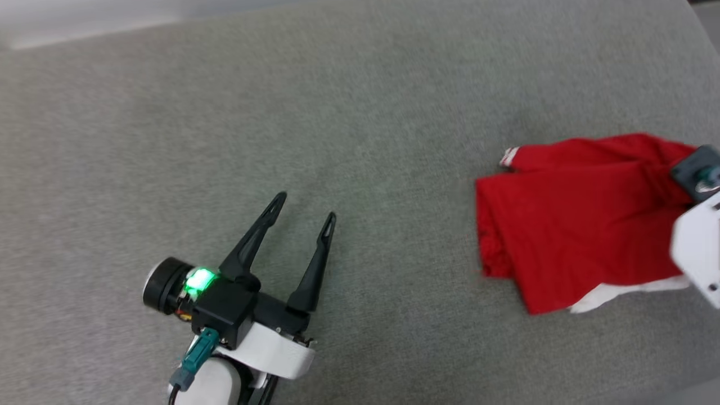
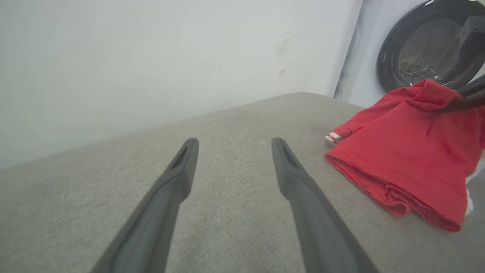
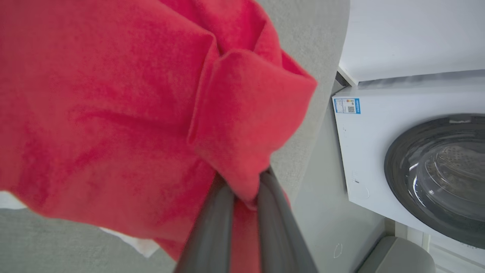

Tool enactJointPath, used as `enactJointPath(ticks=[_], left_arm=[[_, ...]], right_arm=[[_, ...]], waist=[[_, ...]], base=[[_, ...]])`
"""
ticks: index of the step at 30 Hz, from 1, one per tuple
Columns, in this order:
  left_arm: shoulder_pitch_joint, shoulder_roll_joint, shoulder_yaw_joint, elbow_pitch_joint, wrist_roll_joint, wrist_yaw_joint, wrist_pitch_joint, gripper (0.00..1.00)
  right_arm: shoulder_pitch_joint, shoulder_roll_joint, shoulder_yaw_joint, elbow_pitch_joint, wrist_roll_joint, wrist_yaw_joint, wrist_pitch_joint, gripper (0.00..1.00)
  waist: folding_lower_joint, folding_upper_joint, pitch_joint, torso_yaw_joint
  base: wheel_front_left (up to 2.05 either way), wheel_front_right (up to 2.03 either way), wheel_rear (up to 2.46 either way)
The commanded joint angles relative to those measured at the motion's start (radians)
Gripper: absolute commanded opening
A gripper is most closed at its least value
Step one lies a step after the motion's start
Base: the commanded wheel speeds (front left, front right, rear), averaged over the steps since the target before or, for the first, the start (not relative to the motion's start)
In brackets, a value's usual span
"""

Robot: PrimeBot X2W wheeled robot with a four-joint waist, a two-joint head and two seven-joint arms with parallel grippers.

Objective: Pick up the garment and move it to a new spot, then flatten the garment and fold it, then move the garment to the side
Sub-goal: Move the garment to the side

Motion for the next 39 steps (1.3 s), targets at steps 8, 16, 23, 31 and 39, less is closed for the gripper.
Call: enactJointPath(ticks=[8, 16, 23, 31, 39], left_arm=[[-0.132, 0.047, -0.057, -0.066, -0.018, -0.001, -0.002, 1.0], [-0.196, 0.062, -0.09, -0.109, -0.018, -0.002, -0.002, 1.0], [-0.225, 0.078, -0.101, -0.116, -0.011, -0.002, -0.002, 1.0], [-0.23, 0.065, -0.072, -0.097, -0.019, 0.001, -0.002, 1.0], [-0.187, 0.026, 0.0, -0.086, -0.025, 0.001, -0.002, 1.0]], right_arm=[[-0.072, -0.092, -0.141, 0.163, -0.06, -0.002, -0.168, 0.0], [-0.039, -0.157, -0.29, 0.324, -0.116, -0.002, -0.305, 0.0], [-0.048, -0.147, -0.41, 0.436, -0.142, -0.002, -0.398, 0.0], [-0.079, -0.099, -0.47, 0.457, -0.205, -0.002, -0.464, 1.0], [-0.094, -0.063, -0.473, 0.379, -0.217, -0.002, -0.491, 1.0]], waist=[[-0.0001, 0.0, 0.225, -0.065], [-0.0001, 0.0, 0.312, -0.019], [-0.0001, 0.0, 0.358, 0.004], [-0.0001, 0.0, 0.323, 0.025], [-0.0001, 0.0, 0.185, 0.039]], base=[[0.0, 0.0, 0.0], [0.0, 0.0, 0.0], [0.0, 0.0, 0.0], [0.0, 0.0, 0.0], [0.0, 0.0, 0.0]])
